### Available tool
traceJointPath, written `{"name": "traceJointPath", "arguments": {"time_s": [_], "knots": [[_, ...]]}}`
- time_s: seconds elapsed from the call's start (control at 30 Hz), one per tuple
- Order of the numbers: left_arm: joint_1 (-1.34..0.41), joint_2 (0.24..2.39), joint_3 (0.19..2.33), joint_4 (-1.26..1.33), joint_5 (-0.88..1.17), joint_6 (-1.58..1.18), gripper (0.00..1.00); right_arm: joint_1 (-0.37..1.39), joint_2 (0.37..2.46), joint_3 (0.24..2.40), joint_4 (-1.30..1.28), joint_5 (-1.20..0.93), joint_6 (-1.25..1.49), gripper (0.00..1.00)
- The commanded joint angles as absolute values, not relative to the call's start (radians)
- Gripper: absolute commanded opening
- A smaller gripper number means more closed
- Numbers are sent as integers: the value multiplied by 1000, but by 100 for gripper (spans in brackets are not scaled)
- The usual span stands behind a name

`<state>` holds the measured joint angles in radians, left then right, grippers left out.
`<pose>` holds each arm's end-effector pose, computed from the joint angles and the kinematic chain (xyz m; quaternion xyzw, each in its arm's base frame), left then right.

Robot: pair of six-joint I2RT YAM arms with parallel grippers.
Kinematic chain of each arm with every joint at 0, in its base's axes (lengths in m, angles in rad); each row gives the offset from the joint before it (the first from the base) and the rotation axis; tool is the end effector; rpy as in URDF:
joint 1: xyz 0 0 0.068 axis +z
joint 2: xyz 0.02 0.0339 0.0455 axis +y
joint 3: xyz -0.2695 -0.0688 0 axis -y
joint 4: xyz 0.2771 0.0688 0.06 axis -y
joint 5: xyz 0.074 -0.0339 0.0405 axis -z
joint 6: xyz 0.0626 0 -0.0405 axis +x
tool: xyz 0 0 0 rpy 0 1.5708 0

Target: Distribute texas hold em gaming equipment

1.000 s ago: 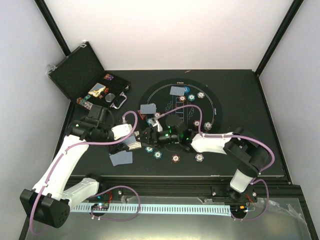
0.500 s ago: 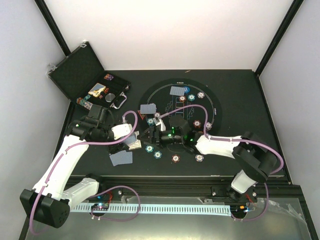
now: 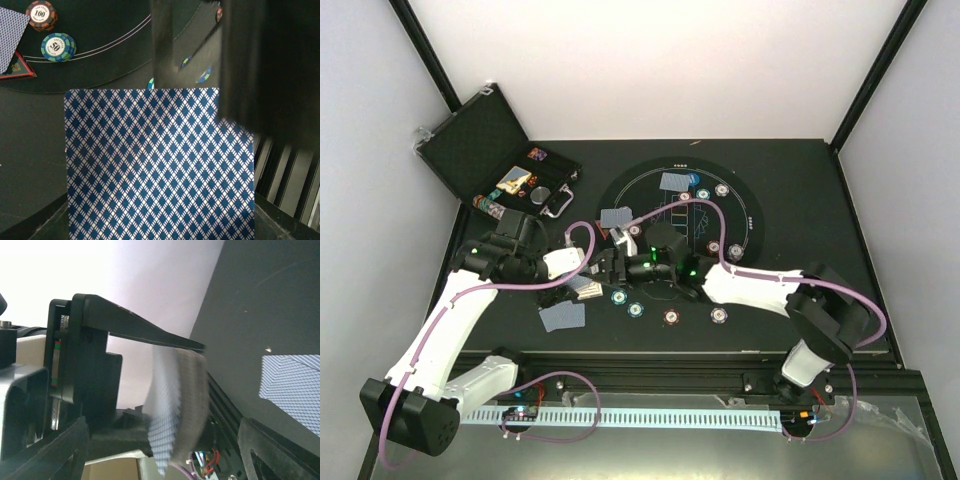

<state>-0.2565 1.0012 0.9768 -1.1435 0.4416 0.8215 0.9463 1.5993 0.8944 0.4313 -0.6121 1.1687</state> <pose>0.1909 -0.0777 0.2735 0.5283 0.7980 -0.1517 0.2473 0.2036 0.3441 0.2152 -0.0966 0.7754 0.6197 0.0737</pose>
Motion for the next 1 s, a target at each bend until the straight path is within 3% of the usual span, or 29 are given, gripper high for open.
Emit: {"name": "traceJointPath", "arguments": {"time_s": [0.0,0.63,0.83,0.97], "knots": [[-253,992,994,-1134,461,815,2,988,1669,981,418,-633,1142,84],[-253,989,1011,-1152,454,820,2,950,1844,1044,498,-690,1208,69],[-253,991,1015,-1149,456,821,2,887,1794,957,480,-678,1194,62],[-253,992,1010,-1145,454,822,2,868,1750,917,478,-673,1186,51]]}}
